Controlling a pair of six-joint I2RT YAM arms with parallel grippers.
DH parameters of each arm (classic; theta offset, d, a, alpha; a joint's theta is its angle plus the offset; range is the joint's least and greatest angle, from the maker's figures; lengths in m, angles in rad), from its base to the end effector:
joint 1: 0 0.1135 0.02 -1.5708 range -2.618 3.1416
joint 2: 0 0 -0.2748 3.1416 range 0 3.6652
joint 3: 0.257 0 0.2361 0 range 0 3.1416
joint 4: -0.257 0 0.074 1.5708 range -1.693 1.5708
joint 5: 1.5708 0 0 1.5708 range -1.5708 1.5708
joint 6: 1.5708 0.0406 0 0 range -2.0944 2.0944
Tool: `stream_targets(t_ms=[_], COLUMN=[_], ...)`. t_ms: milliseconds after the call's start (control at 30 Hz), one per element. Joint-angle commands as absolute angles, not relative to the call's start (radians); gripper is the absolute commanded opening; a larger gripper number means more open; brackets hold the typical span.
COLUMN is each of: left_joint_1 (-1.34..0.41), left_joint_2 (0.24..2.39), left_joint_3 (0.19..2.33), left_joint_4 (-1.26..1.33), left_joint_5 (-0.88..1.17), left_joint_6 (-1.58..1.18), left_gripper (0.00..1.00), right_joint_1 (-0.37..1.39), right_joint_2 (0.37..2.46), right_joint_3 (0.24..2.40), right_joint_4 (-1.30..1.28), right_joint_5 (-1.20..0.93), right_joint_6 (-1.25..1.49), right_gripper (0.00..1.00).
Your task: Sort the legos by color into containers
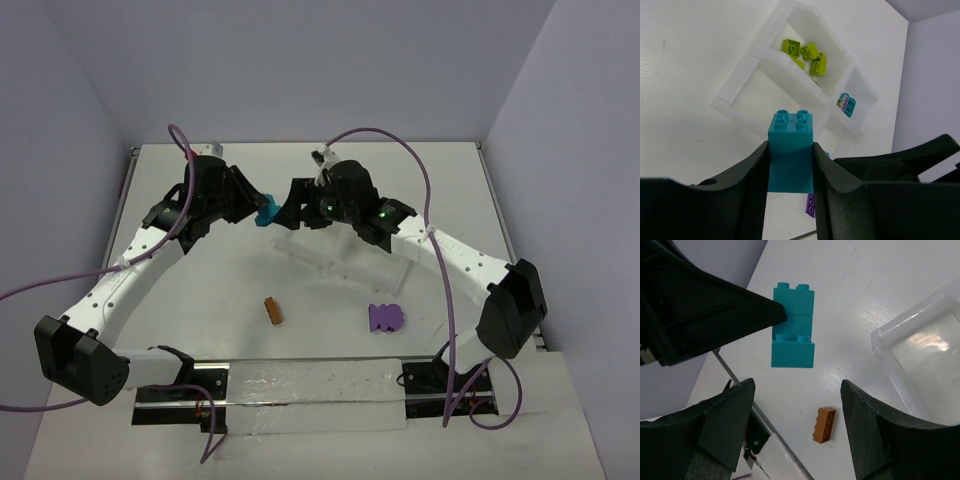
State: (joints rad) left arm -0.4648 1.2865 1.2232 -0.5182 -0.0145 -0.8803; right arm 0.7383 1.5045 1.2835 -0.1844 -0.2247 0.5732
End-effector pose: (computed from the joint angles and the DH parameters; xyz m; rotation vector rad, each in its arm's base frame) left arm 0.2419 -0.1207 0.3598 -0.4732 2.2021 -0.7441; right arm 0.2469 0.2369 0.3514 -0.3323 2.1022 1.0427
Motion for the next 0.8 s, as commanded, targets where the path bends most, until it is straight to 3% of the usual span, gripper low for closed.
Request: stream_targets(t_ms=[0,567,700,767], left_joint_1=[-0.463,-0.463,-0.463,-0.463], left_joint_2=[1.256,1.253,1.25,1.25], left_joint_3=[1.223,1.23,1.227,1.227], left_joint_4=[-0.489,-0.495,-0.495,-0.499], left_joint_5=[-0.021,-0.02,-0.016,-0.017], left_joint_6=[-0.889,-0.884,-0.88,-0.879], left_gripper=[0.0,0.0,0.0,0.0], right_joint_1=[0.744,0.745,0.743,0.742], right_joint_2=[1.56,1.621,1.626,1.627], right_joint_3=[1.374,1.402,1.4,1.397], right_joint_4=[-0.149,-0.084,-0.066,-0.054], right_joint_5=[-0.236,-0.291,-0.303,-0.311], right_joint_6=[0.613,0.646,0.654,0.657], right_gripper=[0.75,0.53,0.52,0.4])
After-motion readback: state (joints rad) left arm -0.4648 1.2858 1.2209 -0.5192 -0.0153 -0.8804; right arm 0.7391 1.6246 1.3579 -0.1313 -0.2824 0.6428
